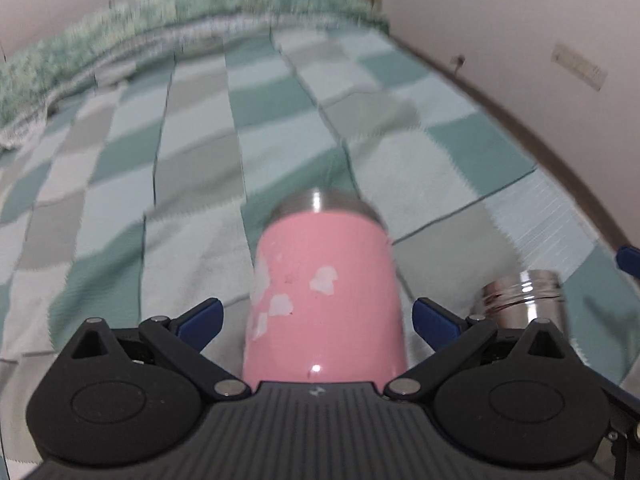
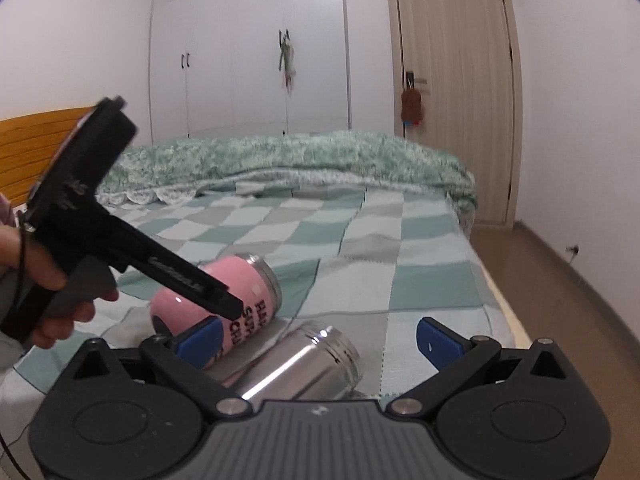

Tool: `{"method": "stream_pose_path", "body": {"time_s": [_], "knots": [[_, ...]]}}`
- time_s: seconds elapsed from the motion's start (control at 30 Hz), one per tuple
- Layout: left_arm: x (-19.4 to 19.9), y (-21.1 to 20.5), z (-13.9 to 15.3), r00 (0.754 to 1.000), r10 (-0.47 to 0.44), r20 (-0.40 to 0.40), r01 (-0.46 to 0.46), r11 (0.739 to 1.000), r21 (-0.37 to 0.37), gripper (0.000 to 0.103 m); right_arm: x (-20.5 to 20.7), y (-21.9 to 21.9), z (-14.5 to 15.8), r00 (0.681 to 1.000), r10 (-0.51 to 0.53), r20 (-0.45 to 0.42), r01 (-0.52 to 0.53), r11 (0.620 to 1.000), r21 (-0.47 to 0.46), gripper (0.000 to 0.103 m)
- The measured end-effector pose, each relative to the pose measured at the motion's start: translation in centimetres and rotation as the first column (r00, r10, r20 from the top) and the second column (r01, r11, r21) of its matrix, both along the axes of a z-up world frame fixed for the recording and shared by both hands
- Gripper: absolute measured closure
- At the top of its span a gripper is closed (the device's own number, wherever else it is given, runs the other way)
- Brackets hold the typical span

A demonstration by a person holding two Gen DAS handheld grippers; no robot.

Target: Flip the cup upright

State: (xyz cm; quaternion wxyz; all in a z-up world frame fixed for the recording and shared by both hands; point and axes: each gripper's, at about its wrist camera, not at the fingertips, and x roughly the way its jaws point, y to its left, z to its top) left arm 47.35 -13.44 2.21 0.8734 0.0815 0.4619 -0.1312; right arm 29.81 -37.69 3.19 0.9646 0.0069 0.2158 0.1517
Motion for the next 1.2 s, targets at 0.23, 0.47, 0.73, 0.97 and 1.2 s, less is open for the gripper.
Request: {"method": "stream_pose_path", "body": {"time_s": [0.23, 0.47, 0.73, 0.97, 1.2], "knots": [[-0.5, 0.4, -0.5, 0.999, 0.000, -0.039, -0.001, 0.999, -0.044, 0.019, 0.6, 0.6, -0.8, 0.999, 0.029, -0.031, -0.030, 0.999, -0.013, 0.000], [-6.4, 1.6, 2.3, 1.000, -0.020, 0.013, 0.021, 0.996, -0.082, 0.019, -2.1, 1.6, 1.0, 0.998, 0.057, 0.000, -0.057, 0.998, -0.035, 0.000], [-16.6, 4.6, 6.4, 0.998, 0.016, 0.067, -0.008, 0.993, -0.116, 0.019, -9.6, 3.7, 4.1, 0.996, 0.084, 0.014, -0.084, 0.996, -0.031, 0.000], [-23.1, 9.1, 4.4, 0.985, 0.168, 0.038, -0.160, 0.974, -0.160, 0.019, -15.9, 6.6, 3.8, 0.990, 0.137, -0.025, -0.138, 0.989, -0.047, 0.000], [-26.8, 10.6, 1.5, 0.943, 0.329, 0.051, -0.312, 0.927, -0.208, 0.019, -19.2, 7.9, 2.5, 0.987, 0.147, -0.066, -0.150, 0.987, -0.054, 0.000]]}}
